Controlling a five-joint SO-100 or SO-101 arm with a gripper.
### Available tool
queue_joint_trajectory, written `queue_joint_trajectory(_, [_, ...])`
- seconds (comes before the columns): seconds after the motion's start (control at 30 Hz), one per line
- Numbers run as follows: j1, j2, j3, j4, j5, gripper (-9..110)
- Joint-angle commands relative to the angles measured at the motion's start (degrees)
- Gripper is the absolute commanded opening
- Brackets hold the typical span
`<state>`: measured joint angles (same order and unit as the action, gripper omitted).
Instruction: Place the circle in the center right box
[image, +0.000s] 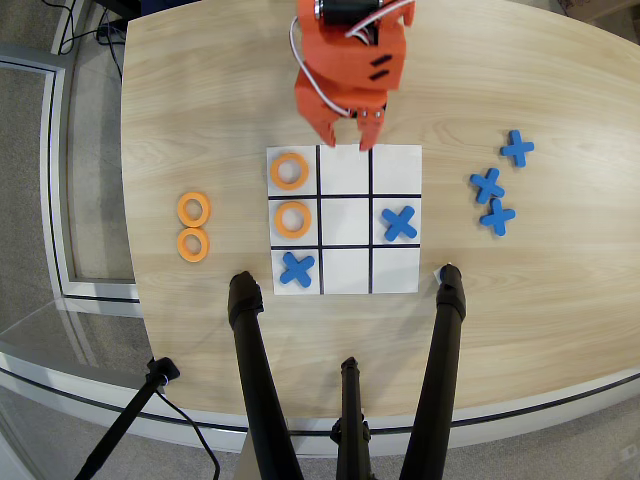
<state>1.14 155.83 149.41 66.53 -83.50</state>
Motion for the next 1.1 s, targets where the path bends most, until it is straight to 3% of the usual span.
queue_joint_trajectory(0.0, [-1.9, 9.3, 6.8, 0.3, -0.4, 12])
queue_joint_trajectory(0.53, [-6.0, 34.9, 33.9, 0.4, -4.1, 12])
queue_joint_trajectory(0.73, [-6.5, 36.5, 34.1, 3.2, -4.3, 11])
queue_joint_trajectory(0.87, [-6.1, 36.6, 34.1, 6.0, -5.4, 0])
queue_joint_trajectory(1.07, [-4.1, 36.6, 34.1, 8.3, -7.6, 0])
